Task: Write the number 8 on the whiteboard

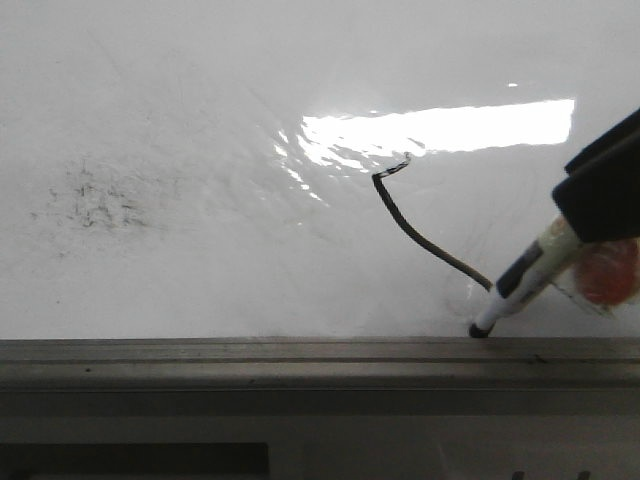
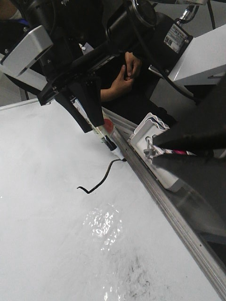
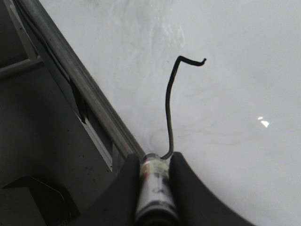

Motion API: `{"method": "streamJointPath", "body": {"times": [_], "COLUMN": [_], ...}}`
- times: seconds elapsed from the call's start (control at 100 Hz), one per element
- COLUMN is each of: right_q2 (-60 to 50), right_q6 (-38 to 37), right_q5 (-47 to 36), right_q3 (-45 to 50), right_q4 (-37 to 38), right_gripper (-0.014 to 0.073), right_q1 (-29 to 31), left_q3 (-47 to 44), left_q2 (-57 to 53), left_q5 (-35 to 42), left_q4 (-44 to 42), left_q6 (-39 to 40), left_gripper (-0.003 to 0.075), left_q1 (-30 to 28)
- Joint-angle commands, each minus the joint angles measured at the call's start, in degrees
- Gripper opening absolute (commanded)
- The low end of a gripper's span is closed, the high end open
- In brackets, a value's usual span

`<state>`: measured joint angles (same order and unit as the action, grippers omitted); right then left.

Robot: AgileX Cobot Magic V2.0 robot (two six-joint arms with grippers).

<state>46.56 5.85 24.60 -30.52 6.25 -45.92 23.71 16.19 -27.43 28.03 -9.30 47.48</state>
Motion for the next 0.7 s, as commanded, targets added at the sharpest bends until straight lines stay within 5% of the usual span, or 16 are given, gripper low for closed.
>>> {"method": "streamJointPath", "body": {"times": [0.0,0.3,0.69], "right_q2": [3.3,9.0,8.4], "right_q6": [0.6,0.6,0.6], "right_q5": [-5.2,-12.3,-6.4], "right_q3": [-0.2,-2.4,-5.7], "right_q4": [3.0,2.8,5.3], "right_gripper": [-0.0043,-0.0043,-0.0043], "right_q1": [0.7,0.7,2.5], "left_q3": [1.4,1.4,1.4], "left_q2": [0.7,0.7,0.7], "left_q5": [4.1,4.1,4.1], "left_q4": [1.4,1.4,1.4], "left_q6": [0.3,0.3,0.3], "left_gripper": [-0.0020,-0.0020,-0.0020], "left_q1": [0.3,0.3,0.3]}}
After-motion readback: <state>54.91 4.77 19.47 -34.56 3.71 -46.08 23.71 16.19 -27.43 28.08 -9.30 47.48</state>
